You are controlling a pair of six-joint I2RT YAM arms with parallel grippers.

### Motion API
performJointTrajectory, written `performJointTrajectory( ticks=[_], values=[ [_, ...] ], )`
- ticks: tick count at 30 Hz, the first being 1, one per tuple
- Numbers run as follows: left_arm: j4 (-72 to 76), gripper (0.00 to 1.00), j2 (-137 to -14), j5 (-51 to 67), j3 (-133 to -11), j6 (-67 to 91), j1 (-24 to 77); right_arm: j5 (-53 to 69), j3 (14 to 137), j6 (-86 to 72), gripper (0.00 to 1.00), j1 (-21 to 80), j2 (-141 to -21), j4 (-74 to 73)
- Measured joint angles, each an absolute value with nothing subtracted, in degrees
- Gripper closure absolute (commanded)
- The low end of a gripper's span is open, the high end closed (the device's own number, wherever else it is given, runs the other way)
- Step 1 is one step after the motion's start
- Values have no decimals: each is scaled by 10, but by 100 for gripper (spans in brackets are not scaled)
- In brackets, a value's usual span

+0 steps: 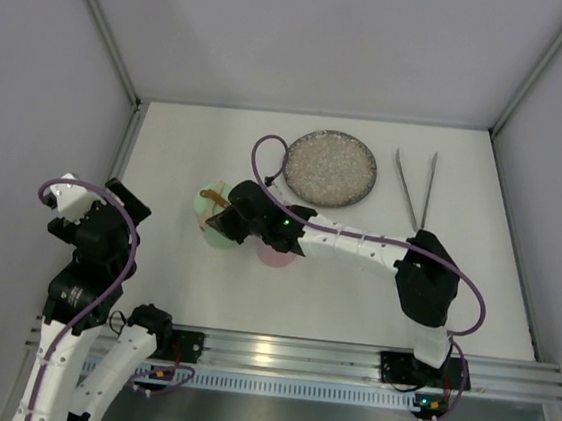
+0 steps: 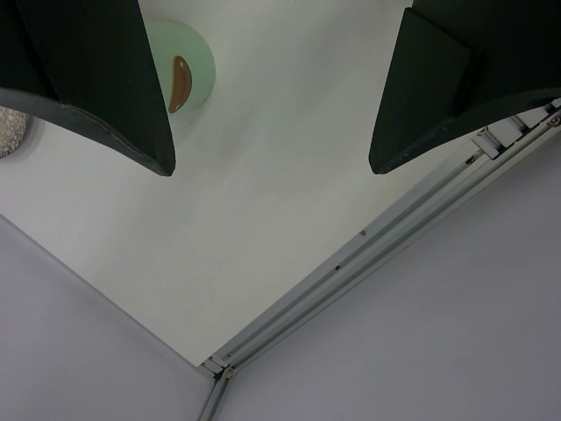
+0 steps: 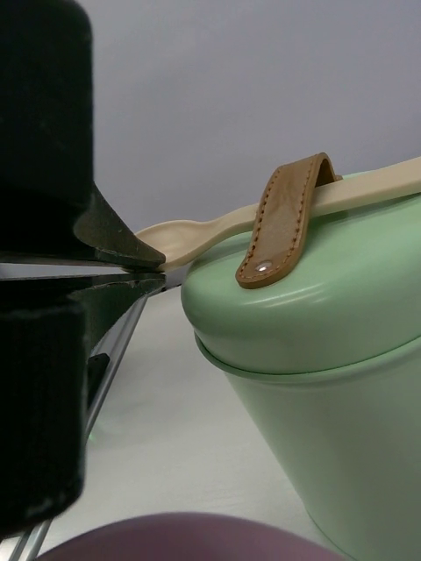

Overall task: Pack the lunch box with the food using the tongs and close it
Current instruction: Place the utensils in the packing box.

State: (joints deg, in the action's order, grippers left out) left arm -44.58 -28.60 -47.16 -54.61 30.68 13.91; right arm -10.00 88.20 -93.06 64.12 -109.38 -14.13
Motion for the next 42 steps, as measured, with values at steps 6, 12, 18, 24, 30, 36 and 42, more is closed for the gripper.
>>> performJointTrajectory(
  ticks=[6, 12, 18, 24, 30, 36, 42],
  values=[
    [-446, 2, -286, -472, -546, 307, 139, -99, 882, -930, 99, 637, -1094, -141],
    [-446, 2, -286, -472, -546, 307, 140, -94, 882, -926, 94, 633, -1094, -133],
    [-446, 2, -286, -472, -546, 307, 140, -86, 891, -926, 90, 627, -1108, -119],
    [-446, 2, -286, -471, -546, 307, 140, -81, 894, -926, 79, 624, -1111, -111],
    [-446, 2, -286, -469, -546, 307, 140, -80, 898, -920, 70, 623, -1112, -108],
    [-446, 2, -285, -467, -546, 307, 140, -75, 901, -915, 58, 623, -1112, -106],
    [-446, 2, -282, -464, -546, 307, 140, -74, 901, -911, 46, 623, -1112, -107]
  ],
)
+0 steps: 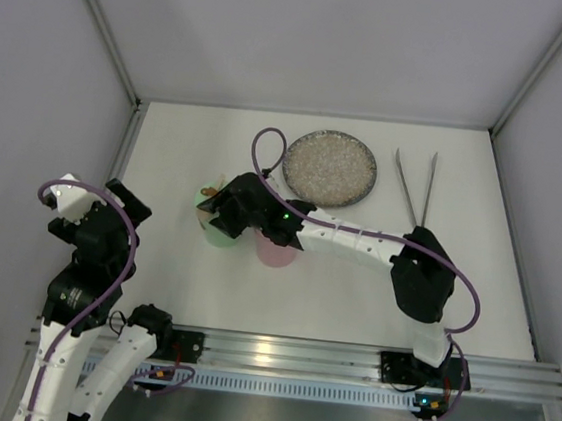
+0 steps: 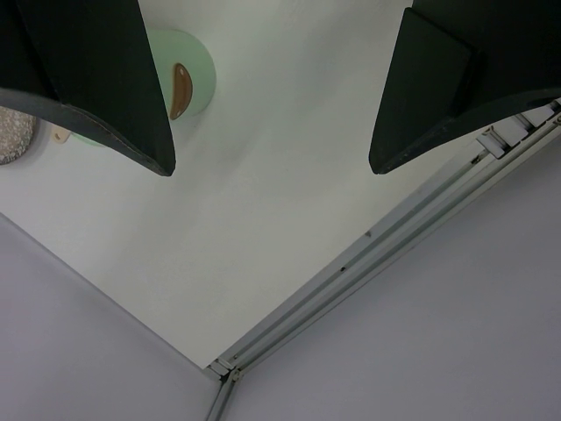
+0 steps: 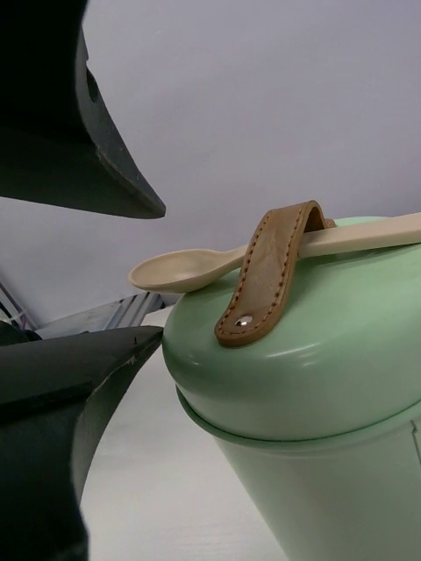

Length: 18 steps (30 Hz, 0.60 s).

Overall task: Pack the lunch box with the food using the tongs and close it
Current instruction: Place the utensils in the packing box.

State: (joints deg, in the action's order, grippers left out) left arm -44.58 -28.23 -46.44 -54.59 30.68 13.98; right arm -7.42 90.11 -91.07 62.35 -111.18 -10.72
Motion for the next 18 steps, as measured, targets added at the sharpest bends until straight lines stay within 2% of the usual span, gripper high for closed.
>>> performJointTrajectory(
  ticks=[1, 3, 11, 18],
  values=[
    [-446, 2, -282, -463, -546, 307, 140, -74, 901, -910, 40, 623, -1112, -107],
    [-446, 2, -282, -463, -546, 307, 140, -74, 901, -906, 36, 623, -1112, -107],
    [-446, 1, -283, -459, -546, 307, 140, -76, 900, -870, 32, 624, -1093, -110],
    [-445, 2, -313, -442, -546, 307, 140, -105, 900, -776, 29, 623, -1017, -134]
  ],
)
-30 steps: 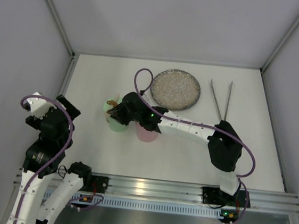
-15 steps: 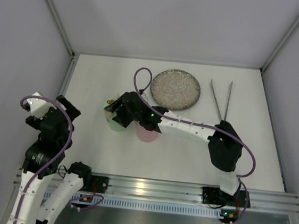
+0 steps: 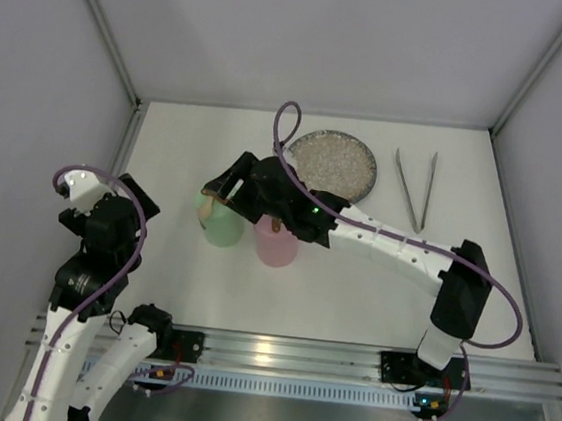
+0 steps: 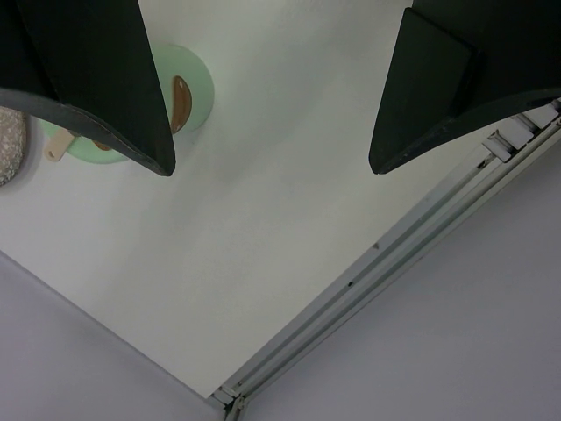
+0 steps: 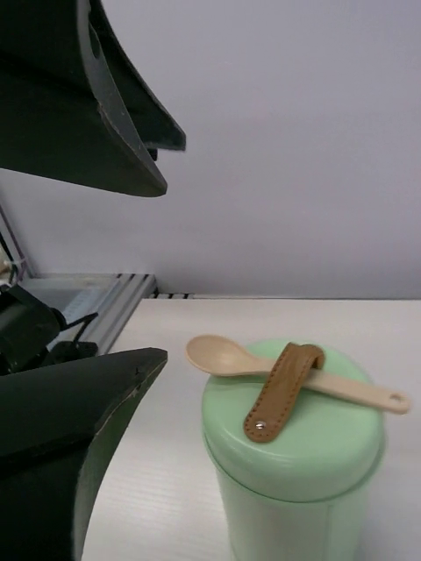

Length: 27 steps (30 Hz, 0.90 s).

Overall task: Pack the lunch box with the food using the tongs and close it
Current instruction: Place the utensils in the packing box, then reset both arms

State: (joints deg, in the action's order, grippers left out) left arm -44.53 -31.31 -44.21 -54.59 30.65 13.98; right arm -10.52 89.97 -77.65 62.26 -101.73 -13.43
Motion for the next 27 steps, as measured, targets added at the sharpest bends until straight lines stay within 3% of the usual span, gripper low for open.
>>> performJointTrajectory(
  ticks=[7, 14, 19, 27],
  values=[
    [-447, 1, -356, -405, -572, 272, 140, -209, 884, -555, 16, 596, -889, -187],
    [-459, 2, -362, -354, -607, 224, 140, -366, 748, -358, 9, 542, -665, -218],
    [-504, 2, -356, -339, -640, 197, 140, -453, 678, -266, 5, 527, -544, -271],
    [-547, 2, -334, -320, -687, 171, 140, -502, 663, -203, 1, 527, -443, -392]
  ],
)
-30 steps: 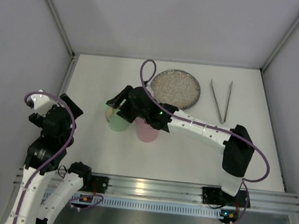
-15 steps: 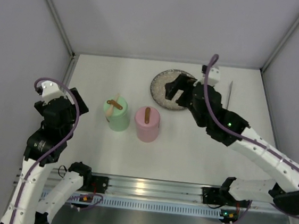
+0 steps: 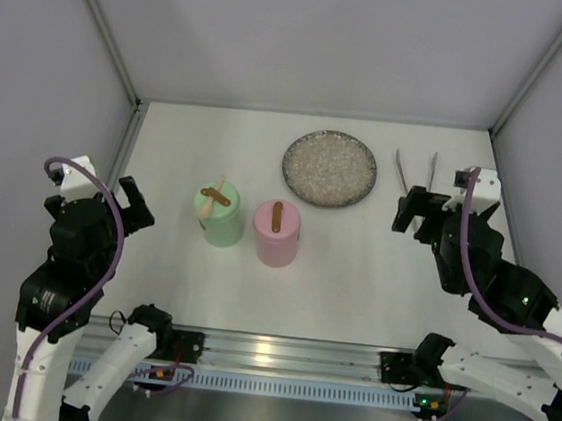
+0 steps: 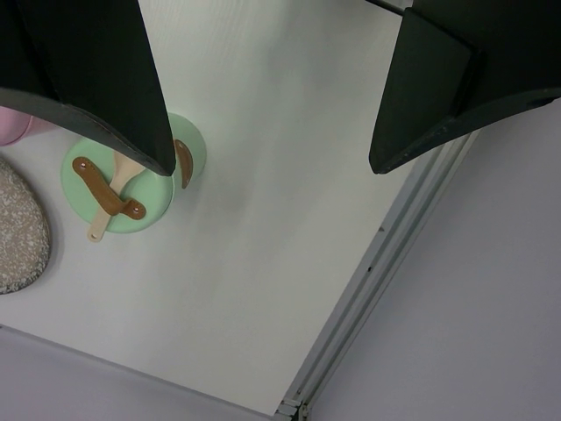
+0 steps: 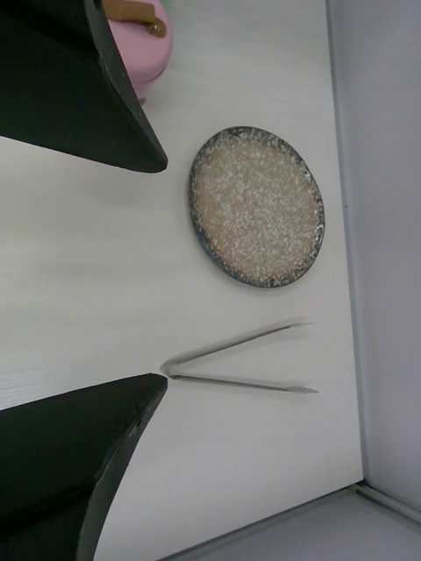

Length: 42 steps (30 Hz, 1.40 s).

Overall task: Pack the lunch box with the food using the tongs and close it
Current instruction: Reset both arms

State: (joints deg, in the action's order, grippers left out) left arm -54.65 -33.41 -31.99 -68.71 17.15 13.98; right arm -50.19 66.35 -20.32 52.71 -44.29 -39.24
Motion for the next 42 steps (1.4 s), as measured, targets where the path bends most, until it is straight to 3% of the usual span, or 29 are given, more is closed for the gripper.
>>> performJointTrajectory(
  ticks=[10, 29, 42],
  values=[
    [-562, 2, -267, -232, -669, 135, 140, -533, 634, -174, 1, 527, -369, -476],
    [-568, 2, -243, -239, -656, 121, 140, -578, 608, -210, 1, 527, -265, -546],
    [-566, 2, -244, -230, -630, 124, 140, -590, 592, -211, 1, 527, -261, -549]
  ],
)
